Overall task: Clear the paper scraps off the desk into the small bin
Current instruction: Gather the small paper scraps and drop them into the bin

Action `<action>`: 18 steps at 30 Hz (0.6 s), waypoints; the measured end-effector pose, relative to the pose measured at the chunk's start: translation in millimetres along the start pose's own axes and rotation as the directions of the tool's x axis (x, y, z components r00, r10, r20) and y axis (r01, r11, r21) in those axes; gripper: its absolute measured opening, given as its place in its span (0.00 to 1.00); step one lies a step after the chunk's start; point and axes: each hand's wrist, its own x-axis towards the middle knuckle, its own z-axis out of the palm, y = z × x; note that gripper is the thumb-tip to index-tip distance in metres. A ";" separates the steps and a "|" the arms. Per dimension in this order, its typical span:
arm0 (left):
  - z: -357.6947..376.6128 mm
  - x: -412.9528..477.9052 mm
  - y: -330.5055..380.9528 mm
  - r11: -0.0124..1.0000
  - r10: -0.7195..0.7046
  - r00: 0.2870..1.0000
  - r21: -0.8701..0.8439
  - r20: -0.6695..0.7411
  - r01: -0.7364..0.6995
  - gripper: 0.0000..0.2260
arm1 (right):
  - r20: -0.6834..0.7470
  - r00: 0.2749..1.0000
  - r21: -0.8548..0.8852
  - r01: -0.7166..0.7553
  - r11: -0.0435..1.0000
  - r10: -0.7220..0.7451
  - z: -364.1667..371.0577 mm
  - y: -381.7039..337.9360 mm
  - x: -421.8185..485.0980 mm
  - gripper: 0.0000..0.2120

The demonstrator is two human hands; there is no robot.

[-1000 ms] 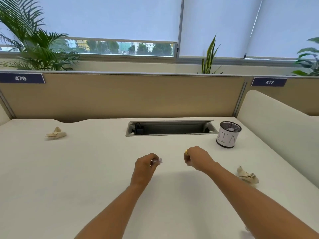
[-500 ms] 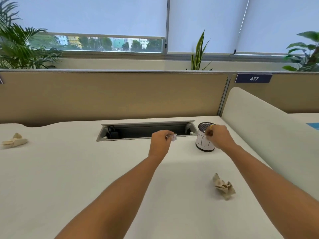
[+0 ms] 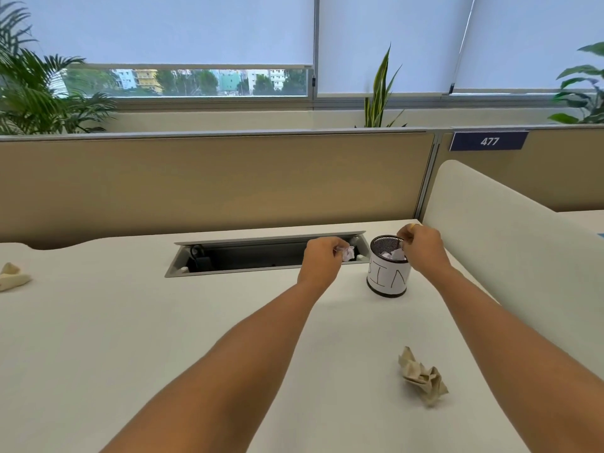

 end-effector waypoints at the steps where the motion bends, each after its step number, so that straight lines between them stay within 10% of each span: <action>1: 3.0 5.0 3.9 1.000 0.009 1.000 0.002 0.008 -0.009 0.11 | -0.027 1.000 0.005 0.008 1.000 -0.008 1.3 2.8 0.0 0.12; 18: 62.6 47.7 42.7 0.976 -0.138 0.981 -0.147 0.136 0.158 0.23 | -0.216 0.976 0.138 0.012 0.990 0.018 -4.8 53.9 -31.8 0.11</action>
